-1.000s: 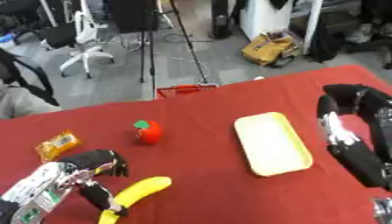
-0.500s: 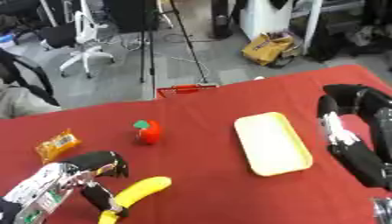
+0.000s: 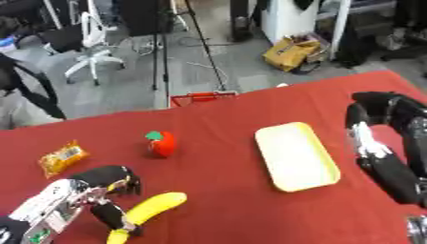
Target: Pick up objects on the table and place them in the box.
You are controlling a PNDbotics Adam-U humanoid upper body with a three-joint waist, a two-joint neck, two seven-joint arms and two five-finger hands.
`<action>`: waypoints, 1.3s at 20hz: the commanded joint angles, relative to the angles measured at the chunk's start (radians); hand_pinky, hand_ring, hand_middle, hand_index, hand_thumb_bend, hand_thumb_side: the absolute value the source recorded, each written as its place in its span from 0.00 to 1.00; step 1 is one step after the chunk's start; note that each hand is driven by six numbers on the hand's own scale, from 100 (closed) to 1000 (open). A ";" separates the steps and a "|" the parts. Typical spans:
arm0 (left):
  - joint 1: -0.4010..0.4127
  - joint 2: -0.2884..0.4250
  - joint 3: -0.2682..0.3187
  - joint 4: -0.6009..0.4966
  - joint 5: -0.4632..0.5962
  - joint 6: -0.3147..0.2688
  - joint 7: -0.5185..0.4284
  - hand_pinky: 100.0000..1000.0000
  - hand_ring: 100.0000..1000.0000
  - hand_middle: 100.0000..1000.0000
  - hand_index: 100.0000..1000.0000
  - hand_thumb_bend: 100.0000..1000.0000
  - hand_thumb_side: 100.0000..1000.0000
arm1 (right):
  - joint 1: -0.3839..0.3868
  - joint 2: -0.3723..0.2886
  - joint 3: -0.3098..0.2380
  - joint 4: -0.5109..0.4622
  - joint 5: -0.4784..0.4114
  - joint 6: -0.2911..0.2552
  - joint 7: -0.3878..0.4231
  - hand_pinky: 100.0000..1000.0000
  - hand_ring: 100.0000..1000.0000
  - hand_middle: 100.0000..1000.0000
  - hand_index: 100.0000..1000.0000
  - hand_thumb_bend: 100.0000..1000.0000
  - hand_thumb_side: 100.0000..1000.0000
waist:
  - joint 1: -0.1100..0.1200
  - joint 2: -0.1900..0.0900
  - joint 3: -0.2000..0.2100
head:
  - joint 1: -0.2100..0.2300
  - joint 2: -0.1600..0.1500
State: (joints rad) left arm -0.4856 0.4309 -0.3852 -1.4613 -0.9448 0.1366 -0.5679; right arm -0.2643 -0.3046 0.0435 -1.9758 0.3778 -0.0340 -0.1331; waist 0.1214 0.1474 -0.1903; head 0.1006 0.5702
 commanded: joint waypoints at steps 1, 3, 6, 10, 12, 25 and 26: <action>-0.019 0.011 0.007 -0.002 0.006 0.004 0.022 0.65 0.56 0.50 0.66 0.70 0.30 | -0.013 -0.013 -0.004 -0.024 -0.003 0.000 -0.003 0.55 0.57 0.56 0.72 0.18 0.63 | -0.025 -0.025 0.000 | 0.001 -0.011; -0.020 0.009 0.005 0.003 0.012 0.004 0.029 0.64 0.54 0.49 0.65 0.52 0.25 | -0.013 -0.013 -0.004 -0.024 -0.003 -0.001 -0.003 0.55 0.57 0.56 0.72 0.18 0.63 | -0.025 -0.024 0.000 | 0.001 -0.011; -0.021 0.002 0.002 0.015 0.032 0.004 0.032 0.64 0.54 0.48 0.64 0.43 0.22 | -0.013 -0.013 -0.004 -0.024 -0.003 -0.001 -0.002 0.55 0.57 0.56 0.72 0.18 0.63 | -0.024 -0.024 -0.001 | 0.001 -0.011; -0.023 -0.001 -0.003 0.028 0.045 0.001 0.027 0.63 0.51 0.46 0.60 0.31 0.18 | -0.013 -0.013 -0.004 -0.024 -0.003 -0.001 -0.003 0.55 0.57 0.56 0.72 0.18 0.63 | -0.023 -0.024 -0.003 | 0.002 -0.010; -0.024 -0.001 -0.004 0.032 0.045 0.000 0.021 0.63 0.50 0.44 0.58 0.29 0.18 | -0.012 -0.013 -0.004 -0.024 -0.003 -0.001 -0.003 0.55 0.57 0.56 0.72 0.18 0.63 | -0.023 -0.024 -0.003 | 0.001 -0.010; -0.028 -0.006 -0.006 0.047 0.044 -0.031 -0.030 0.45 0.19 0.25 0.41 0.02 0.07 | -0.012 -0.013 -0.004 -0.024 -0.003 0.000 -0.003 0.55 0.57 0.56 0.72 0.17 0.63 | -0.023 -0.024 -0.003 | 0.000 -0.010; -0.029 -0.006 -0.002 0.044 0.046 -0.030 -0.025 0.43 0.14 0.23 0.38 0.00 0.05 | -0.012 -0.013 -0.005 -0.024 -0.002 0.000 -0.004 0.55 0.57 0.56 0.72 0.17 0.63 | -0.023 -0.025 -0.003 | -0.001 -0.010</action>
State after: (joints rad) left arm -0.5112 0.4178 -0.3896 -1.4217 -0.8990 0.1084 -0.5914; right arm -0.2644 -0.3046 0.0435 -1.9758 0.3777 -0.0340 -0.1333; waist 0.1214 0.1474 -0.1938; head 0.1009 0.5699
